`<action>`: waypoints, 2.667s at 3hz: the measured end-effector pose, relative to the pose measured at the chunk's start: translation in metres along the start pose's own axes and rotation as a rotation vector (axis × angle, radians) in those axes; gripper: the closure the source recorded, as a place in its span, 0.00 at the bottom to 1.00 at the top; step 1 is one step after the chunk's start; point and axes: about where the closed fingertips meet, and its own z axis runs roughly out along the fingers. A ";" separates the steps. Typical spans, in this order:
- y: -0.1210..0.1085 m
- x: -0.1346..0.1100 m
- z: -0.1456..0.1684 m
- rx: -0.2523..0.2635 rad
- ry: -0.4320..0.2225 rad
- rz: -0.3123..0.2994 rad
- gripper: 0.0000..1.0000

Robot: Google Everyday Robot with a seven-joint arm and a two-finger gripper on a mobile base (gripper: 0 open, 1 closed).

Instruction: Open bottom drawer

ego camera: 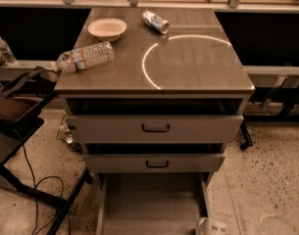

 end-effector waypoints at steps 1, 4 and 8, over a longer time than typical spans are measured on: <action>0.034 0.007 -0.048 -0.040 0.095 -0.010 1.00; 0.059 0.006 -0.052 -0.103 0.131 -0.112 1.00; 0.071 0.011 -0.044 -0.171 0.135 -0.120 0.38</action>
Offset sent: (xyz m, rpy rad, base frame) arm -0.0428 0.0045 0.0274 -0.0632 0.0564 -0.0225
